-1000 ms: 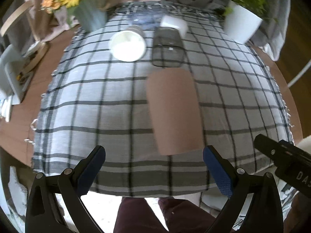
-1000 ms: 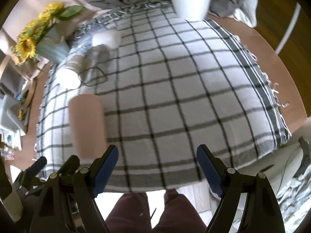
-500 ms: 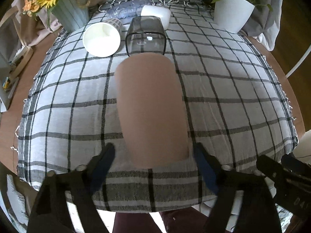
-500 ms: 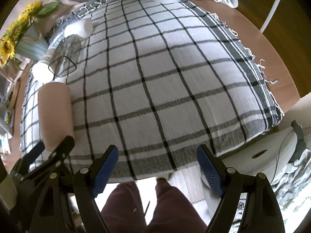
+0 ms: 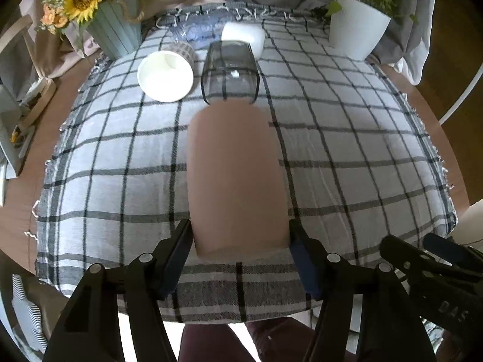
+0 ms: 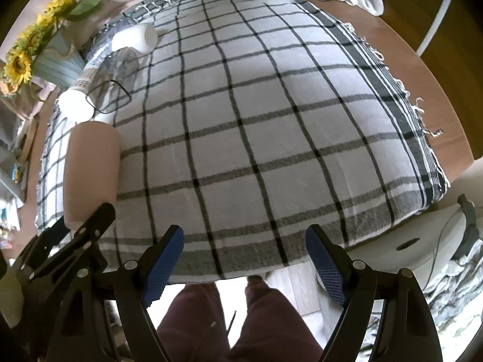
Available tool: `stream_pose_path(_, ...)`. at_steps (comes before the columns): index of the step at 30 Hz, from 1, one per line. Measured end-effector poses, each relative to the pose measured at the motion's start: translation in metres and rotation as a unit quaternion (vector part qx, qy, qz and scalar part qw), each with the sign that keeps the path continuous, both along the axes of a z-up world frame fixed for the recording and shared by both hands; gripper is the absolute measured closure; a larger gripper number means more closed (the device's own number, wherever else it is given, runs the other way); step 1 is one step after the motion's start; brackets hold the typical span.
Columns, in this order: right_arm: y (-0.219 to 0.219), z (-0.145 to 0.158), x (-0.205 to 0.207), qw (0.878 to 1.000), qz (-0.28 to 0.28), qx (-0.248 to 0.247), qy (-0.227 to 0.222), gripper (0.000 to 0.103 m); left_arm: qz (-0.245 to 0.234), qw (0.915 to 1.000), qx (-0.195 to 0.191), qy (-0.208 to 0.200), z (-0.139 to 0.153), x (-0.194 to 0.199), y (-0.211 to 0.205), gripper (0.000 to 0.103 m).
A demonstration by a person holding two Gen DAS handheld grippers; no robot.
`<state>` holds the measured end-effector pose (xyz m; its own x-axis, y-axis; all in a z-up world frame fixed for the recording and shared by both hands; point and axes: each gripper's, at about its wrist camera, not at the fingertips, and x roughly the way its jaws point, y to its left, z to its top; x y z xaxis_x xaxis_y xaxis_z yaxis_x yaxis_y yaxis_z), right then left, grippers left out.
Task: Flip cup upside down
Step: 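Rotate the peach cup upright with the left tool, rim facing the cloth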
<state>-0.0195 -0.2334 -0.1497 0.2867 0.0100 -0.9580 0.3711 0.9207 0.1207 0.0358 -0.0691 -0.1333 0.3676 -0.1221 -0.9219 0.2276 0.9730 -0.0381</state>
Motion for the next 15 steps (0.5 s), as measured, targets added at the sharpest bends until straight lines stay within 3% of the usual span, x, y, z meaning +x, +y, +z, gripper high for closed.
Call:
stream_pose_path(7, 0.006, 0.013, 0.007, 1.0, 0.003, 0.015, -0.021, 0.02, -0.001, 0.9996, -0.012, -0.028, 0.027, 0.004, 0.004, 0.041)
stream_pose_path(15, 0.007, 0.022, 0.015, 0.999, -0.003, 0.017, -0.036, 0.02, -0.004, 0.9987, -0.023, -0.046, 0.037, 0.023, 0.004, 0.042)
